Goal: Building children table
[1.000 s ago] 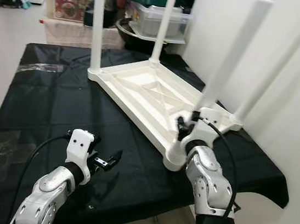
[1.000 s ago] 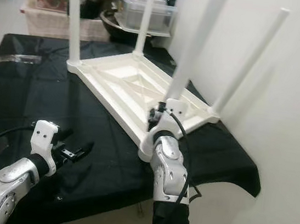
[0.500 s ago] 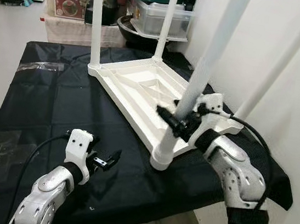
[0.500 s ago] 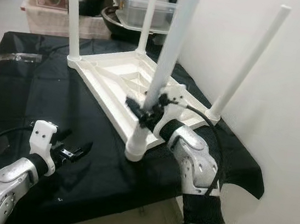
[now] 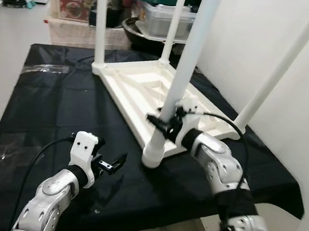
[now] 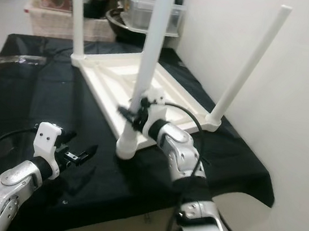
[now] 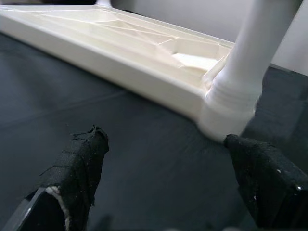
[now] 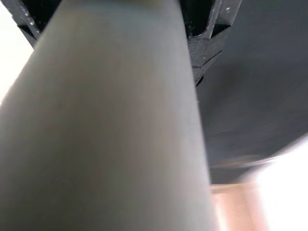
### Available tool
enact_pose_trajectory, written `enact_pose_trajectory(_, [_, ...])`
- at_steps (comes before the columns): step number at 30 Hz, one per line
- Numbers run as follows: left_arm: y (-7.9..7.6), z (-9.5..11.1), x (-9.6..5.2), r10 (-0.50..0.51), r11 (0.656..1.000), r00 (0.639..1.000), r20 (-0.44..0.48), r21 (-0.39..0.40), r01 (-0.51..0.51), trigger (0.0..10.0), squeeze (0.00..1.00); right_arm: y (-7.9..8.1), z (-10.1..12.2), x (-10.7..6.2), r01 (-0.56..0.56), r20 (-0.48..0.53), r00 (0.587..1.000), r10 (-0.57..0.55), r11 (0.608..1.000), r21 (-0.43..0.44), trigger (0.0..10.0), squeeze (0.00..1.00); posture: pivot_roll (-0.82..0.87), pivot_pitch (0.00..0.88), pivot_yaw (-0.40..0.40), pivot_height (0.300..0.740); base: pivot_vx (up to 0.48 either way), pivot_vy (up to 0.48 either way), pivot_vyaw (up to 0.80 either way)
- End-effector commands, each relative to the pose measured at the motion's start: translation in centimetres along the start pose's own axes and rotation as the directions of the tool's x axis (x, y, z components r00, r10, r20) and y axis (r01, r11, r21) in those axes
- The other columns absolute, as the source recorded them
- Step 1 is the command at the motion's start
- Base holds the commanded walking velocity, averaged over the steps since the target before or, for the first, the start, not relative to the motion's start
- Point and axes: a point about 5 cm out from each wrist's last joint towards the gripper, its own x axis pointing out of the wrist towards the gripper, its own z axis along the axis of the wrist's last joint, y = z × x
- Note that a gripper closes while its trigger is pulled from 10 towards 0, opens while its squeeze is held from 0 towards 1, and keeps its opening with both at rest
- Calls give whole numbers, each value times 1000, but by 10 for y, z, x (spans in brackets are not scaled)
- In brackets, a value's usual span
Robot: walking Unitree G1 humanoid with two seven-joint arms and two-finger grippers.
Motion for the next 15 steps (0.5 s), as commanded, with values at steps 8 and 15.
enact_pose_trajectory(8, [0,-4,0,-3,1000,1000,-14,-1,3,10000,0,-5,-46,-33,346,-93,932,-350,936,-62,10000,0,108,0,-105,740,0,0,0])
enact_pose_trajectory(15, [-4,-4,-1,-22,1000,1000,-19,-2,21,10000,0,26,-22,-33,116,31,992,-118,990,75,10000,1000,108,0,-94,740,0,0,0])
